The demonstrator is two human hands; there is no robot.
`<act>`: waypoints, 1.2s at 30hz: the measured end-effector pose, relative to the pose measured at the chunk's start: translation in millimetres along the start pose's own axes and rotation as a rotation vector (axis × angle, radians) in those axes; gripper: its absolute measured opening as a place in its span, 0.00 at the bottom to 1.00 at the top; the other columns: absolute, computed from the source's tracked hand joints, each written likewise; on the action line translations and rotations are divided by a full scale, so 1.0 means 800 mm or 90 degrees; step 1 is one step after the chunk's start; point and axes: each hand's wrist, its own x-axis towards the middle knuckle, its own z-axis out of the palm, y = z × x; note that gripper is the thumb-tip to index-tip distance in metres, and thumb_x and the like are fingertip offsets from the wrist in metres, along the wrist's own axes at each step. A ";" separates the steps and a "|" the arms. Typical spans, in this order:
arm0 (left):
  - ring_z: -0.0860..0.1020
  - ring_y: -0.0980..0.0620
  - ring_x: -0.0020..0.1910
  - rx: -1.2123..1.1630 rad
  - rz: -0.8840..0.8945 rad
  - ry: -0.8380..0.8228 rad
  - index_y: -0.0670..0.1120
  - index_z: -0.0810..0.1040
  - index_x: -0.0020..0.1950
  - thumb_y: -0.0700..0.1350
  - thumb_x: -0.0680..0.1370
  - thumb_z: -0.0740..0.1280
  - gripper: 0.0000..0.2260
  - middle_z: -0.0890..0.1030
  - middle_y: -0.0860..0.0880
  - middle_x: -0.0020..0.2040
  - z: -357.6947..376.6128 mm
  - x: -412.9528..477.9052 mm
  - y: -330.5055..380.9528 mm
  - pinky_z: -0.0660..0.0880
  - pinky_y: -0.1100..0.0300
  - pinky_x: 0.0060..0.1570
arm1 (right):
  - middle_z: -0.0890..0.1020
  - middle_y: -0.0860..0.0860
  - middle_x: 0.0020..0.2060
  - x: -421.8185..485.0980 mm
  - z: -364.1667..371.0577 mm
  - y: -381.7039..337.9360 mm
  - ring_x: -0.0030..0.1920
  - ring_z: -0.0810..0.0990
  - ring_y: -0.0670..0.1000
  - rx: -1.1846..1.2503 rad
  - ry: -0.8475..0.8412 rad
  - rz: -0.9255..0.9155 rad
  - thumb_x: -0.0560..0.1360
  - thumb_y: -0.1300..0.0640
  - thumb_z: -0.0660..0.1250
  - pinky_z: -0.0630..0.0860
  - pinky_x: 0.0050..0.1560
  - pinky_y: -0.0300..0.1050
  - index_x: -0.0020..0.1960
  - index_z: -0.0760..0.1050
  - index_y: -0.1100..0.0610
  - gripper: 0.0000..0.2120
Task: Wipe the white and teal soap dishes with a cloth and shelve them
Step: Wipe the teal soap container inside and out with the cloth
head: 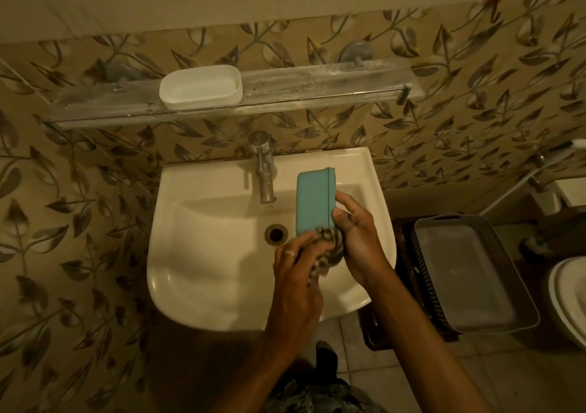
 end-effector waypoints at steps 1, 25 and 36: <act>0.67 0.55 0.64 -0.039 -0.003 -0.006 0.54 0.73 0.63 0.33 0.75 0.61 0.21 0.69 0.51 0.66 -0.004 -0.006 0.001 0.71 0.64 0.61 | 0.81 0.57 0.57 0.002 -0.003 -0.002 0.55 0.82 0.54 0.019 0.004 -0.002 0.82 0.63 0.54 0.81 0.48 0.47 0.68 0.70 0.57 0.16; 0.71 0.50 0.62 -0.051 0.009 0.164 0.48 0.73 0.64 0.40 0.75 0.61 0.17 0.72 0.47 0.63 -0.074 0.087 0.065 0.75 0.51 0.58 | 0.80 0.49 0.28 0.030 0.013 -0.024 0.32 0.81 0.49 0.008 0.318 -0.142 0.73 0.42 0.57 0.76 0.34 0.45 0.29 0.76 0.53 0.22; 0.66 0.47 0.64 0.114 0.087 0.111 0.50 0.74 0.63 0.33 0.71 0.66 0.22 0.72 0.45 0.66 -0.035 0.062 0.086 0.71 0.52 0.58 | 0.76 0.47 0.22 0.028 0.009 -0.029 0.27 0.77 0.48 -0.016 0.320 -0.241 0.76 0.46 0.56 0.72 0.31 0.46 0.24 0.74 0.52 0.24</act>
